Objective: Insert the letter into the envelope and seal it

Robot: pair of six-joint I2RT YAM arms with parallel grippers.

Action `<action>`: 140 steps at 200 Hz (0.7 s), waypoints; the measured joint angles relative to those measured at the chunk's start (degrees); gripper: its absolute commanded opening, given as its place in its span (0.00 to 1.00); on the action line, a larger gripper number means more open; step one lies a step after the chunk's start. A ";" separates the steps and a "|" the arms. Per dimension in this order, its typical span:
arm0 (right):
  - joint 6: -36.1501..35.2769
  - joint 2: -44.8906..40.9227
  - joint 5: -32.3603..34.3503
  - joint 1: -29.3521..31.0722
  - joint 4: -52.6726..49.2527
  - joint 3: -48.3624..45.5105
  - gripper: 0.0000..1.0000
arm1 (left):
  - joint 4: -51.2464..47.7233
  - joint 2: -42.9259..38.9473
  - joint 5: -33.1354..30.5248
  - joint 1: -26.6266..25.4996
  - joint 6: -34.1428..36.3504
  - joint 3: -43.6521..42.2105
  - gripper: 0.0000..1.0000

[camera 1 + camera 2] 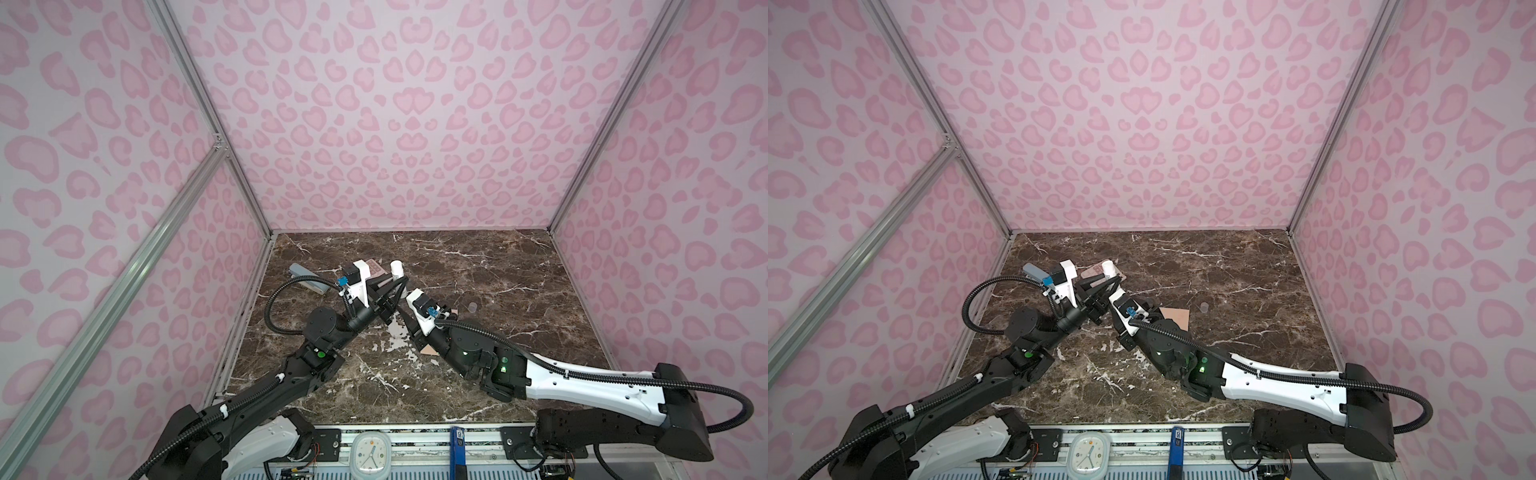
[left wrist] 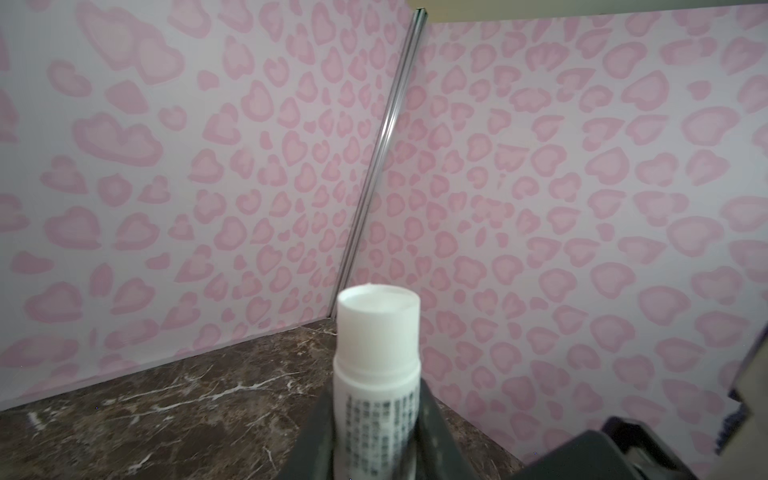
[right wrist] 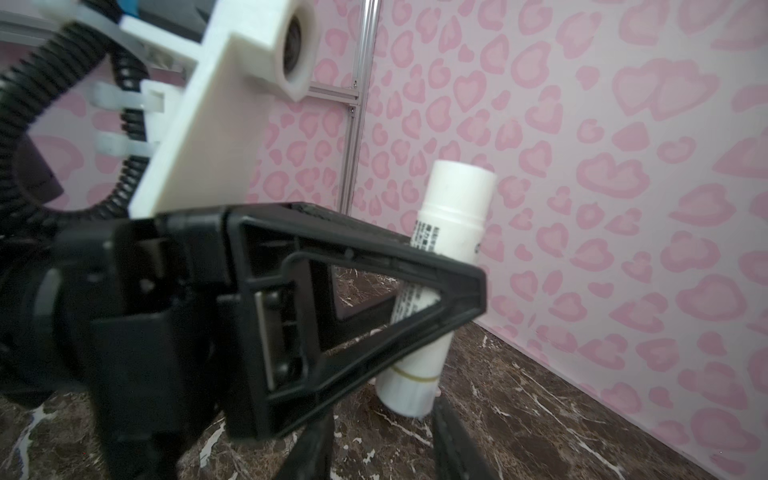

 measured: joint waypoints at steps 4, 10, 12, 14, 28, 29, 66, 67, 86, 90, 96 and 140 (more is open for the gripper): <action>-0.07 -0.35 -0.07 -0.11 -0.09 -0.28 0.46 | -0.24 -0.20 -0.22 0.00 0.13 -0.07 0.04; -0.37 -0.98 -0.59 -0.55 -0.50 -0.76 0.46 | -0.81 -0.59 -0.79 -0.02 0.37 -0.09 0.04; -0.44 -1.18 -0.72 -0.70 -0.68 -0.94 0.46 | -0.98 -0.72 -1.07 -0.04 0.39 -0.11 0.04; -0.44 -1.44 -0.83 -0.92 -0.83 -1.11 0.46 | -1.11 -0.85 -1.29 -0.04 0.44 -0.11 0.04; -0.33 -3.28 -2.14 -2.91 -1.90 -2.56 0.46 | -1.90 -1.60 -2.43 0.04 0.96 -0.11 0.04; -0.26 -3.48 -2.43 -3.15 -1.97 -2.73 0.46 | -1.95 -1.62 -2.45 0.04 0.96 -0.11 0.04; 1.97 -8.44 -10.10 -10.54 -3.89 -6.16 0.44 | -3.08 -2.21 -3.48 0.35 1.01 -0.11 0.04; 2.05 -8.50 -10.29 -10.67 -3.91 -6.21 0.44 | -3.08 -2.21 -3.48 0.37 0.98 -0.11 0.04; 3.74 -9.73 -16.92 -14.43 -4.22 -7.06 0.44 | -2.58 -1.79 -1.88 1.09 0.39 -0.11 0.04; 4.24 -9.88 -18.51 -15.28 -4.22 -7.19 0.44 | -2.16 -1.46 -1.05 1.46 0.00 -0.11 0.04; 4.85 -10.08 -21.07 -16.33 -4.07 -7.41 0.44 | -1.42 -0.92 0.04 2.08 -0.83 -0.13 0.04; 8.68 -10.14 -36.94 -18.99 -1.88 -7.96 0.45 | 6.88 5.44 12.74 4.26 -8.61 1.18 0.04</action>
